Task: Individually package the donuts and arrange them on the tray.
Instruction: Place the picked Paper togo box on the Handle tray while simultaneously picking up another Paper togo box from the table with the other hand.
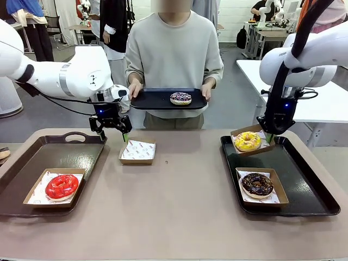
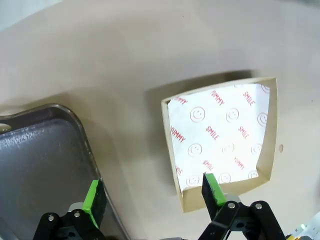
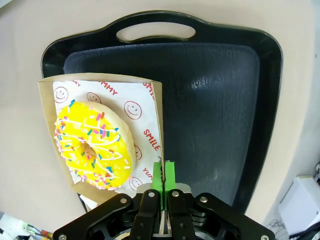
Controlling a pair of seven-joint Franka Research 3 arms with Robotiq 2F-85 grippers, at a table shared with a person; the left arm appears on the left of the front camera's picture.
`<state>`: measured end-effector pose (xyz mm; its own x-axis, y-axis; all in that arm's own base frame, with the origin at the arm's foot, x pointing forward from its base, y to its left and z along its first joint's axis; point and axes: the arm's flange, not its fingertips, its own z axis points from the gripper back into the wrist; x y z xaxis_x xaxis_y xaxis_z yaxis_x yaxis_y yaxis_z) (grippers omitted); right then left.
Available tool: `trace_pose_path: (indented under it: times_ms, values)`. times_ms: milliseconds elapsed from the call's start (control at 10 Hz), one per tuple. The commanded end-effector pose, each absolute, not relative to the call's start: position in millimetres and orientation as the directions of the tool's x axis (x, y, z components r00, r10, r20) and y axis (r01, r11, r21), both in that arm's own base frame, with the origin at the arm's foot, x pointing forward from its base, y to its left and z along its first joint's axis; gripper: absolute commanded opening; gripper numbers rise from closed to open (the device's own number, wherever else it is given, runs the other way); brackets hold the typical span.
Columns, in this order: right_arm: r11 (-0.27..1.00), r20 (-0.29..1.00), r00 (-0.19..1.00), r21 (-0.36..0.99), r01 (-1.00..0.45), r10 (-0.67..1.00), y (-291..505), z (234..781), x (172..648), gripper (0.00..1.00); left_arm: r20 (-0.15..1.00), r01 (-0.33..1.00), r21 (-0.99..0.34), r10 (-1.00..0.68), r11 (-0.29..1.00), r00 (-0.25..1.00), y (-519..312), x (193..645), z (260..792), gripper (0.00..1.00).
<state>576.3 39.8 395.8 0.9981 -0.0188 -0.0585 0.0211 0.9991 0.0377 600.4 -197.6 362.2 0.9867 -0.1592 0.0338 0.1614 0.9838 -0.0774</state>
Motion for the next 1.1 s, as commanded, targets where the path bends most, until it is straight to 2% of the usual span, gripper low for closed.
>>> trace_pose_path:
  times_ms: [0,1000]
  values:
    - [0.998,-0.046,0.999,0.055,0.025,-0.023,45,392,585,0.02,0.085,0.088,-0.034,-0.085,0.996,0.993,-205,603,355,1.00]
    - [0.998,-0.086,0.996,0.055,0.041,-0.037,53,363,601,0.02,0.062,0.058,-0.030,-0.056,0.998,0.996,-212,609,330,1.00]
